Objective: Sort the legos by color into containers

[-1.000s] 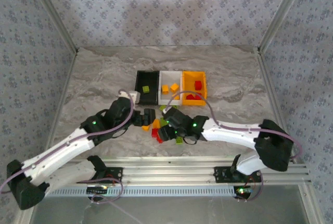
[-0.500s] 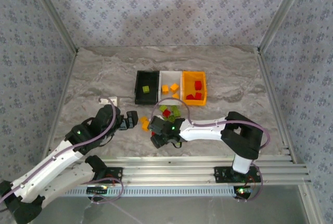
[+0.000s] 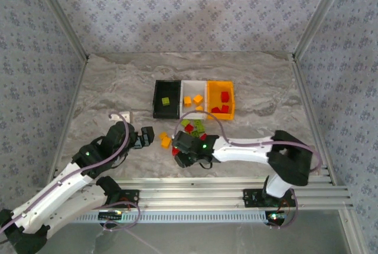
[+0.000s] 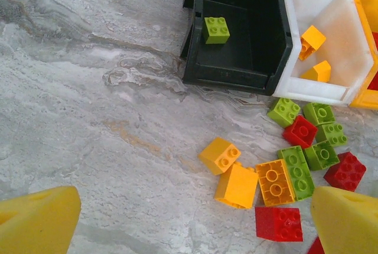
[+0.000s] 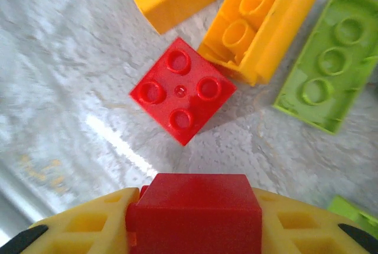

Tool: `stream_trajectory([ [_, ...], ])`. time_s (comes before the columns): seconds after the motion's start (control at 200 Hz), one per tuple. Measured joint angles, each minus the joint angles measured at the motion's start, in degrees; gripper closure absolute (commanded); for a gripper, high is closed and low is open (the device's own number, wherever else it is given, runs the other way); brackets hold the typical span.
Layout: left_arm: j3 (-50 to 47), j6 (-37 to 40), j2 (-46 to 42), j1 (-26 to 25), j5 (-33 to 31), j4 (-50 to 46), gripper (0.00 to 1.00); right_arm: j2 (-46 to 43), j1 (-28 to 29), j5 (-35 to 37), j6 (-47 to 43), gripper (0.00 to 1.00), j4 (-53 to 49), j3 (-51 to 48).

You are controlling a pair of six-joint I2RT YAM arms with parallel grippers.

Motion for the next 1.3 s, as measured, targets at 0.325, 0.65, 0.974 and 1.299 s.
stream_trajectory([
  [0.325,-2.8,-0.5,0.7,0.0,0.8,2.6,0.0,-14.0,-22.6,-0.1,1.1,0.64,-2.4,2.3],
  [0.65,-4.0,-1.1,2.2,0.4,3.1,5.0,0.0,4.3,-40.3,0.0,3.0,0.61,-2.2,14.7],
  [0.974,-4.3,-0.3,10.2,1.2,8.5,8.5,0.01,13.2,-44.0,0.0,5.8,0.35,-3.0,23.0],
  [1.299,-4.4,2.7,21.0,4.0,15.7,16.0,0.16,8.9,-41.9,-0.2,5.9,0.34,-2.6,22.6],
])
